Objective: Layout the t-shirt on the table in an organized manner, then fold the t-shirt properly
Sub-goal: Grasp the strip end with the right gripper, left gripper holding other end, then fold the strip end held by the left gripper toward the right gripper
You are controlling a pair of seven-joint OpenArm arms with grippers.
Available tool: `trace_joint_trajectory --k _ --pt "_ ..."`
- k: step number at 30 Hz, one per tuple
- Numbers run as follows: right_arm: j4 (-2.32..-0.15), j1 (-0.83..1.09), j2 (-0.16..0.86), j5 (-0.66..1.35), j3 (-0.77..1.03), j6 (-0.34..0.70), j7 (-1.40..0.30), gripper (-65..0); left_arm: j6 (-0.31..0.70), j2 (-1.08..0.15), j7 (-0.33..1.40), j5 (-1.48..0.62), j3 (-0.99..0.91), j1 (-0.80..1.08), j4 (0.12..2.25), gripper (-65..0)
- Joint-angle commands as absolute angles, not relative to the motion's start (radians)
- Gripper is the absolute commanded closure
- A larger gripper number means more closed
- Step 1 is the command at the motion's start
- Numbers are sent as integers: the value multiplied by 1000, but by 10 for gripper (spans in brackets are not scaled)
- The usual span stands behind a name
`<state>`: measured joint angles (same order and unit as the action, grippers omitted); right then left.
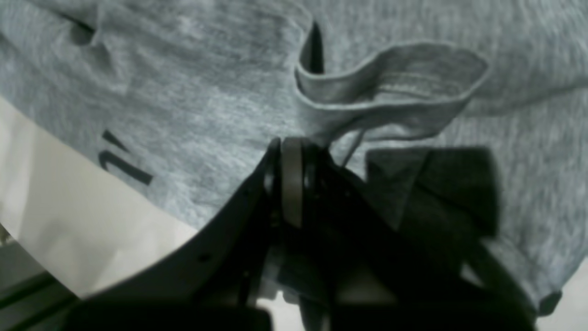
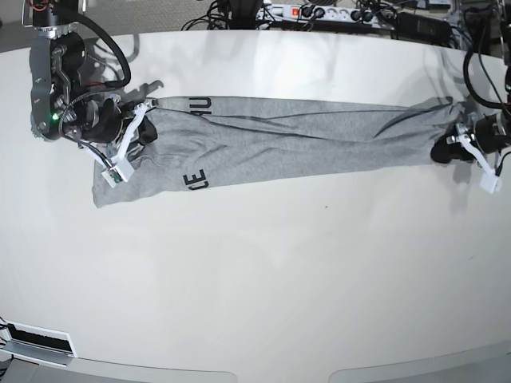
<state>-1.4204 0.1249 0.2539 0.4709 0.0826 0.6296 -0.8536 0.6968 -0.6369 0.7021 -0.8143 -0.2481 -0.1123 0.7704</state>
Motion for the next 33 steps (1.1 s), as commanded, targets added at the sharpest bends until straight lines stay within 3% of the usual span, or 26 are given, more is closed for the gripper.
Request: trace_joint_trajectory --k 1,8,21,24,33 --pt "-1432 113 264 477 86 633 -849 0 698 -686 690 -823 -257 -130 780 0" --pt "-1433 107 263 525 86 635 -850 0 698 -751 750 -936 -257 -131 780 0" --pt "-1433 102 263 524 86 654 -849 0 698 -769 1177 -1464 -257 -131 900 0" --pt "-1433 102 263 524 86 654 -849 0 698 -763 1262 -1484 -257 -131 962 0" --pt "-1433 102 263 524 86 644 -849 0 698 -671 1265 -1484 -256 -131 1108 0"
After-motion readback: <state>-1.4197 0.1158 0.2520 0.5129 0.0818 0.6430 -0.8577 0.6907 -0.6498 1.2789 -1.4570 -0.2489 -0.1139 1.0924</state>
